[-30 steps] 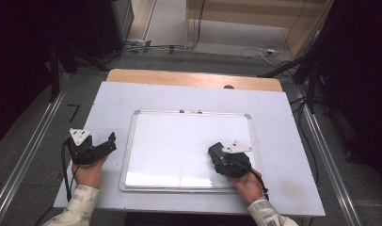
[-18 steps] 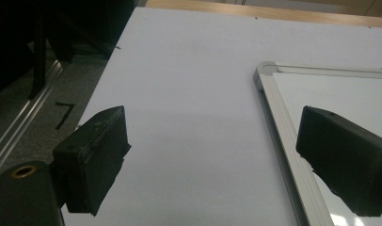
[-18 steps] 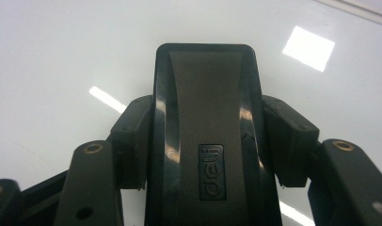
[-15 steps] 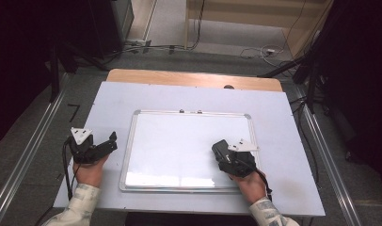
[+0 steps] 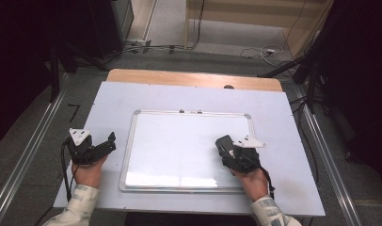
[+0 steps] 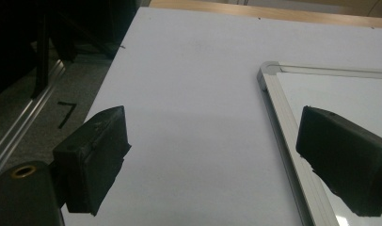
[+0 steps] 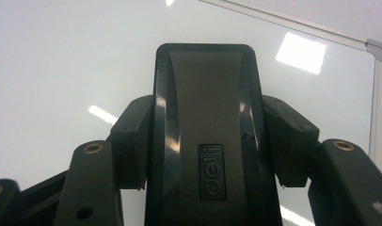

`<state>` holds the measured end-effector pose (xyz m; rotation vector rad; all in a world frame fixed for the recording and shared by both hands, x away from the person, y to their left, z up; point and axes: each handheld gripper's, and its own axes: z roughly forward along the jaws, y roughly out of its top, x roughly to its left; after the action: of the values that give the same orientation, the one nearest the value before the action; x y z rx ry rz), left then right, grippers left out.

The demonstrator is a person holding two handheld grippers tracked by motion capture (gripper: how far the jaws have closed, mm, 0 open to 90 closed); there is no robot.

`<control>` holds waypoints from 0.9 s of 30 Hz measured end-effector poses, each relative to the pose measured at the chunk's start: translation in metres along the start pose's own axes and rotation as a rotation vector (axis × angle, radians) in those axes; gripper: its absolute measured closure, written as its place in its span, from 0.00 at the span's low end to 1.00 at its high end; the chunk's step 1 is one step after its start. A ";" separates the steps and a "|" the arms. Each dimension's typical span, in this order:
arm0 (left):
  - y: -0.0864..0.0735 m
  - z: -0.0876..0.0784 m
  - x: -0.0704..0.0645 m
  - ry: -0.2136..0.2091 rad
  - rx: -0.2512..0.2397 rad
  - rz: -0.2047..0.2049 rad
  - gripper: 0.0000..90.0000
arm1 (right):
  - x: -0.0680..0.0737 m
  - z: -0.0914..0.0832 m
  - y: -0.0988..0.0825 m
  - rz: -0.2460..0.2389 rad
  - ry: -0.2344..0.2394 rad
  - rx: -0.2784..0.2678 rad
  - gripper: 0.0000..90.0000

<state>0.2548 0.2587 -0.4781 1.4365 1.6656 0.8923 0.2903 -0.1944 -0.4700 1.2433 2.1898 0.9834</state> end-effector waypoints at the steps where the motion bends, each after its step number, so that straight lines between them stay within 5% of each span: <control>1: 0.000 0.000 0.000 0.000 0.000 0.000 0.11 | -0.001 0.000 0.000 0.001 0.000 0.001 0.43; 27: 0.000 -0.001 0.001 0.000 -0.003 0.000 0.11 | -0.004 -0.001 0.002 0.021 -0.015 -0.009 0.43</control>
<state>0.2537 0.2595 -0.4778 1.4348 1.6633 0.8948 0.2927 -0.1973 -0.4680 1.2679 2.1628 0.9882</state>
